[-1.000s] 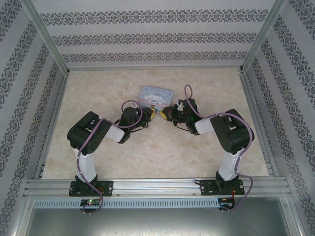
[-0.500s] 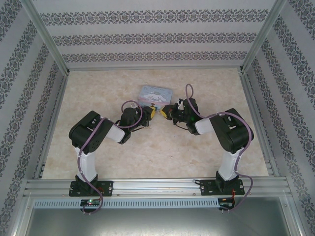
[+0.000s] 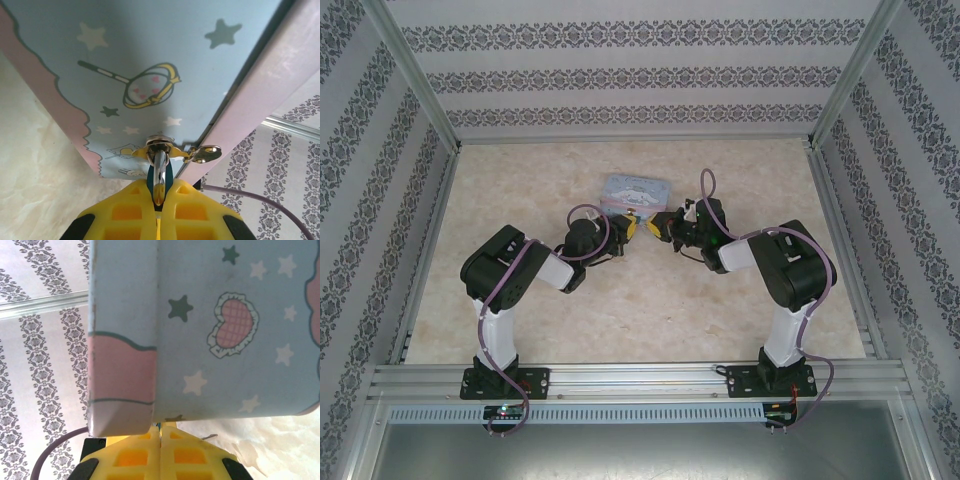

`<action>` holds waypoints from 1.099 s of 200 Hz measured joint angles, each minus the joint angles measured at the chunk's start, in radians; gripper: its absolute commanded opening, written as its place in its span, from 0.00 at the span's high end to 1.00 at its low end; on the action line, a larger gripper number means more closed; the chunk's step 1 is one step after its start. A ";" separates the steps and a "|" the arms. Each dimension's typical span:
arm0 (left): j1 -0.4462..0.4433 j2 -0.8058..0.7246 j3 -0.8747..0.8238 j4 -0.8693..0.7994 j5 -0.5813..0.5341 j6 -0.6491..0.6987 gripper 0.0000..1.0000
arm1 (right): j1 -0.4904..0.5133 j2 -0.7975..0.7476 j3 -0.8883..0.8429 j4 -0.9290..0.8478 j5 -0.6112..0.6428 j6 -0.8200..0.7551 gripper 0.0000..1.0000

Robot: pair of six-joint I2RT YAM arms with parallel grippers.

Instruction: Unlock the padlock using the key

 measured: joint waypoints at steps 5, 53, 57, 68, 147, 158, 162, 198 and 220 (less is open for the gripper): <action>0.000 -0.001 0.000 -0.003 0.002 0.006 1.00 | -0.001 0.000 0.000 -0.004 -0.003 0.000 1.00; 0.000 -0.023 0.000 -0.072 0.016 0.073 1.00 | 0.009 0.000 0.002 -0.037 -0.010 -0.003 1.00; 0.001 -0.024 0.000 -0.077 0.016 0.077 1.00 | 0.011 0.000 0.003 -0.041 -0.008 -0.003 1.00; 0.003 -0.026 0.000 -0.090 0.016 0.084 1.00 | 0.016 0.000 0.006 -0.050 0.000 -0.003 1.00; 0.007 -0.050 0.000 -0.138 0.028 0.132 1.00 | 0.021 0.000 0.007 -0.057 0.002 -0.006 1.00; 0.007 -0.050 0.000 -0.138 0.028 0.132 1.00 | 0.020 0.000 0.007 -0.057 -0.001 -0.015 1.00; 0.007 -0.050 0.000 -0.138 0.028 0.132 1.00 | 0.020 0.001 0.007 -0.056 -0.002 -0.020 1.00; 0.007 -0.047 0.000 -0.125 0.030 0.088 1.00 | 0.012 0.010 0.007 -0.045 -0.017 -0.062 1.00; 0.007 -0.035 0.000 -0.090 0.032 0.052 1.00 | -0.001 0.012 0.007 -0.029 -0.035 -0.083 1.00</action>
